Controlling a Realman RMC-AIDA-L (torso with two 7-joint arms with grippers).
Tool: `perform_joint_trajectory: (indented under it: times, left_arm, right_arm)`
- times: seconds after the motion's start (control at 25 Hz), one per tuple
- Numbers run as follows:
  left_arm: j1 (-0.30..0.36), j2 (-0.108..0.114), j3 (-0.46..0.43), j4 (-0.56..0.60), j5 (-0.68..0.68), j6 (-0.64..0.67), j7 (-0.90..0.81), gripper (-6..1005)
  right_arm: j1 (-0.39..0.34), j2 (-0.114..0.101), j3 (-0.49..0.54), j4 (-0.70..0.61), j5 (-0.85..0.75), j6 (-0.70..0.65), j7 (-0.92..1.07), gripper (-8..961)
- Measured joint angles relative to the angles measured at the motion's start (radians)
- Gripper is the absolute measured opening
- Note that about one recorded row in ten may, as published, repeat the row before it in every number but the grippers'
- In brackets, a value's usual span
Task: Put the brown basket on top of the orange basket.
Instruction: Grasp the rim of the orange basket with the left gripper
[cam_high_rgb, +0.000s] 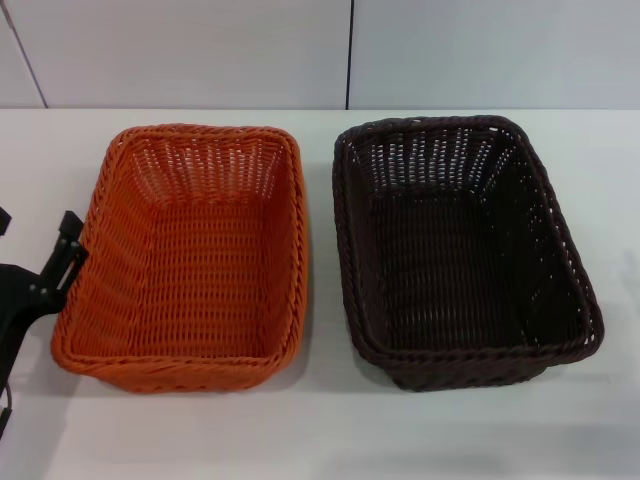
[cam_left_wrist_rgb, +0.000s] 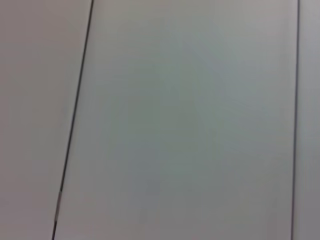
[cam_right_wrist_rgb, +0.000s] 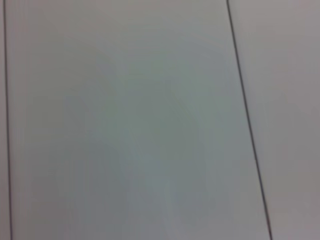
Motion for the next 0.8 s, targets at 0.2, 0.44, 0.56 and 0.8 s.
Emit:
perform_joint_trajectory:
  times: [0.2, 0.44, 0.56, 0.8]
  left_arm:
    - [-0.007, 0.001, 0.002, 0.001, 0.004, -0.023, -0.006, 833]
    - [-0.009, 0.000, 0.005, 0.002, 0.022, -0.020, -0.001, 833]
    - [-0.013, -0.002, 0.005, 0.003, 0.023, -0.023, 0.004, 832]
    - [-0.046, -0.002, -0.011, 0.010, 0.019, -0.034, 0.059, 832]
  right_arm:
    - [0.026, 0.000, -0.017, -0.003, 0.001, 0.035, -0.001, 824]
    - [0.052, 0.000, -0.025, -0.020, 0.001, 0.078, -0.004, 824]
    - [0.063, 0.000, -0.029, -0.028, 0.001, 0.086, -0.004, 824]
    - [0.077, 0.000, -0.044, -0.049, -0.007, 0.077, -0.007, 825]
